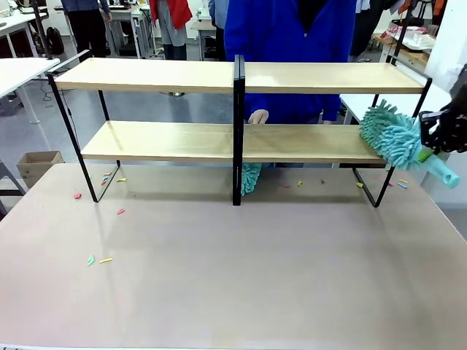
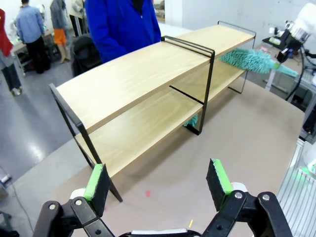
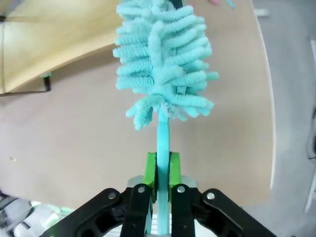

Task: Clean the shelves.
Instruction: Clean another randomly selected level of the Shelf with the Duster.

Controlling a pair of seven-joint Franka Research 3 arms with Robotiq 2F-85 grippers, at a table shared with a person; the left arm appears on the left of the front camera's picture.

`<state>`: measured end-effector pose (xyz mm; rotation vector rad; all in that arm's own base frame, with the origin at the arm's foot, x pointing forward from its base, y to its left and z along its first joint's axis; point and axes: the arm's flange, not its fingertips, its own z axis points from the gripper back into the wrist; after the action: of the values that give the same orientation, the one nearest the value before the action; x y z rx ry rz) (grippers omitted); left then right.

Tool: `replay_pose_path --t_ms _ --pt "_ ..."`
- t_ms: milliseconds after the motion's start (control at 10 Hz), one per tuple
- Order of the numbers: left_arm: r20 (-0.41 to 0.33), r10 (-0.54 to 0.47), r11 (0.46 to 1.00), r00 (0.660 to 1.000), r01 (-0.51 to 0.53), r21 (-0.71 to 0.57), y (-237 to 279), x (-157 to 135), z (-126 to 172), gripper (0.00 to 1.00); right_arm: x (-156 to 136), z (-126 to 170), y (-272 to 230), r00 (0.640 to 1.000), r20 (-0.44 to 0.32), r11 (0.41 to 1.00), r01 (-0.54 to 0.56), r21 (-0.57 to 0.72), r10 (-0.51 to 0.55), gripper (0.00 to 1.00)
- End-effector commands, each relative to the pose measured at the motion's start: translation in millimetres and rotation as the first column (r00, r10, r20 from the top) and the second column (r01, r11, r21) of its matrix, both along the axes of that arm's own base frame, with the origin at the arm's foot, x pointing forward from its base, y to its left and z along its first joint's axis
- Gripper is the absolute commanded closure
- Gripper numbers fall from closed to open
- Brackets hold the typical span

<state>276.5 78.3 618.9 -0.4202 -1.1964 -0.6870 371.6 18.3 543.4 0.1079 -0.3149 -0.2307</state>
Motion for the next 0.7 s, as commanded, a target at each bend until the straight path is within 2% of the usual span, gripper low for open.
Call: replay_pose_path --t_ms 0,200,300,400,500,600 --pt "0.006 -0.008 1.0 1.0 0.008 -0.003 0 0 0 0.0 -16 -3 17 0.998 0.048 0.99 0.039 -0.134 -0.033 0.88" --pt "0.006 -0.008 1.0 1.0 0.008 -0.003 0 0 0 0.0 -23 -5 35 0.997 0.065 0.976 -0.031 -0.217 0.046 0.88" --pt "0.006 -0.008 1.0 1.0 0.008 -0.003 0 0 0 0.0 -26 -5 36 0.994 0.083 0.981 -0.059 -0.185 0.076 0.88" --pt "0.006 -0.008 1.0 1.0 0.008 -0.003 0 0 0 0.0 -31 -2 34 0.992 0.065 0.989 -0.104 -0.11 0.111 0.88" --pt "0.006 -0.008 1.0 1.0 0.008 -0.003 0 0 0 0.0 -42 7 25 0.979 0.018 0.978 -0.203 0.047 0.202 0.88" --pt "0.006 -0.008 1.0 1.0 0.008 -0.003 0 0 0 0.0 -66 28 -7 0.943 -0.045 0.922 -0.31 0.232 0.329 0.88"
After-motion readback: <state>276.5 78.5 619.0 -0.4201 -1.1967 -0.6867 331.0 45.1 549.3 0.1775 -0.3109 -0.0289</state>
